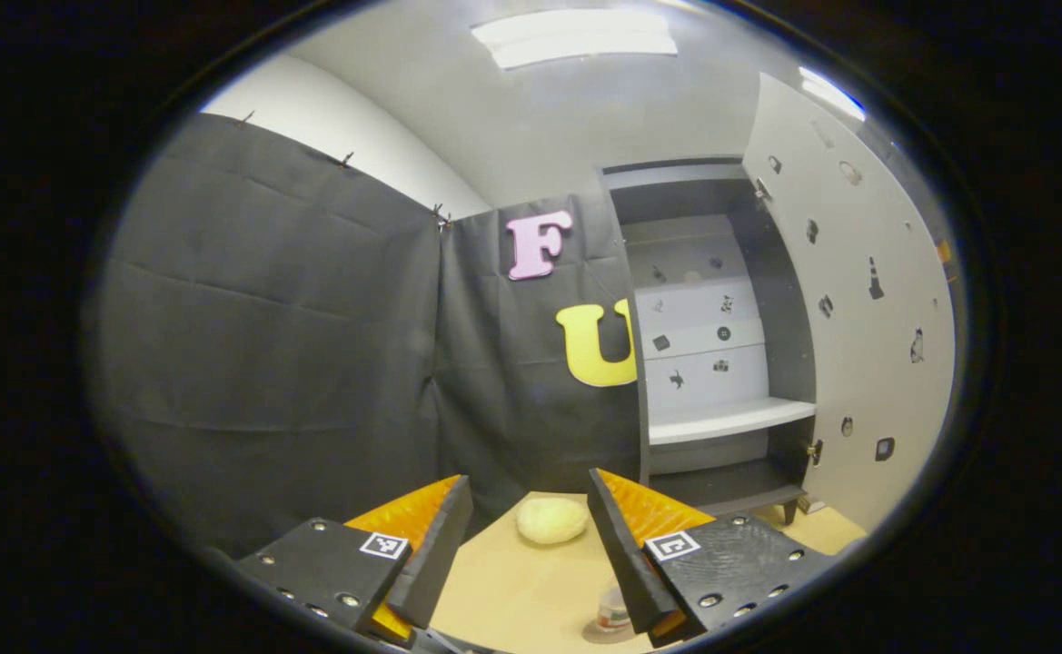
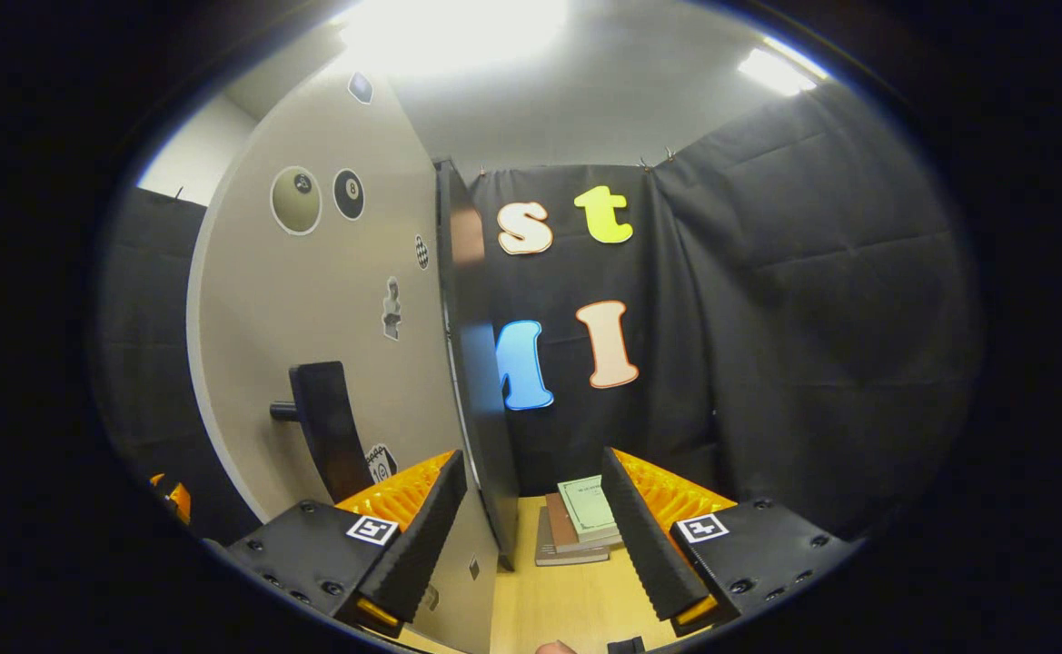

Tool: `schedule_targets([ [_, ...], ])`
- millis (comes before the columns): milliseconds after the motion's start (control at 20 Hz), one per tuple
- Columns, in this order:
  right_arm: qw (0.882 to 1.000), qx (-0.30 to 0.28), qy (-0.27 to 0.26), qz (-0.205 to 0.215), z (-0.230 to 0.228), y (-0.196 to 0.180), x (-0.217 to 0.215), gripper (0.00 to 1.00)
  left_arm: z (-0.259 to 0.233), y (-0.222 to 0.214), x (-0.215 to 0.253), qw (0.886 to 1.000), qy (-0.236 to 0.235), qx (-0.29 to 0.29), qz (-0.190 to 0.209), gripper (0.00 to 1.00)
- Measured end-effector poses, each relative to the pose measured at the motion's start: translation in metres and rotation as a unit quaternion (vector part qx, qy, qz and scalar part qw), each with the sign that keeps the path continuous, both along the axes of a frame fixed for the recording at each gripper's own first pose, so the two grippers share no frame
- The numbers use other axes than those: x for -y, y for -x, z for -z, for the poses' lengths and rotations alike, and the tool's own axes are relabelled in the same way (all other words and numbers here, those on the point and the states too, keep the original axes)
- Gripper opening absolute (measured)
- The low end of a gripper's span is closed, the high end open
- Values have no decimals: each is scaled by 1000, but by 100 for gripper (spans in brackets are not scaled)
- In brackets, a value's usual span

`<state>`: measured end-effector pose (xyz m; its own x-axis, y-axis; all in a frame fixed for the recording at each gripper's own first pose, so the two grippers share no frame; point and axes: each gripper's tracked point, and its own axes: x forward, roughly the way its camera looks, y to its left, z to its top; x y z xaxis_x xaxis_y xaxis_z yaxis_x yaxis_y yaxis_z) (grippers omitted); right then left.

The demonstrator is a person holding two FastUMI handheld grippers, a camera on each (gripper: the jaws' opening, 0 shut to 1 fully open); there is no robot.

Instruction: Open the cabinet door with the right hand, grasp the bottle in the cabinet with the left hand and place it on the coaster, then close the cabinet door with the right hand.

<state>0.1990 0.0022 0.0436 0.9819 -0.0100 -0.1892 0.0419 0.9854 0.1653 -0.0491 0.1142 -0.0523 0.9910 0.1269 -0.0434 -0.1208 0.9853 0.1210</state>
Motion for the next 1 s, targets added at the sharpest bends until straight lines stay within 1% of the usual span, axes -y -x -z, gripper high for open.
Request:
schedule_targets([
  [50,1000,2,4,11,-3,1,0,95,-1,-3,-3,1000,0,3,5,79],
  [100,1000,1,3,24,-5,3,0,96,-2,-8,-6,1000,1,6,12,77],
  [250,999,-2,-5,46,-9,9,-7,96,4,-19,-10,999,14,7,34,77],
  [350,999,-1,5,53,-14,9,-13,96,12,-26,-16,999,28,4,44,77],
  [550,997,6,43,56,-25,17,-39,96,19,-38,-38,997,46,1,61,79],
  [600,997,8,47,58,-26,18,-44,96,19,-41,-42,997,44,0,65,77],
  [650,997,9,47,58,-26,19,-48,96,19,-42,-46,997,43,1,68,77],
  [700,997,9,45,59,-25,18,-52,97,17,-42,-49,997,42,2,71,79],
  [850,998,6,29,59,-23,17,-70,97,15,-43,-60,996,39,6,76,79],
  [900,998,6,25,60,-23,17,-76,97,15,-44,-64,996,39,8,78,82],
  [1000,998,5,24,60,-24,17,-87,97,16,-45,-69,996,38,9,82,82],
])
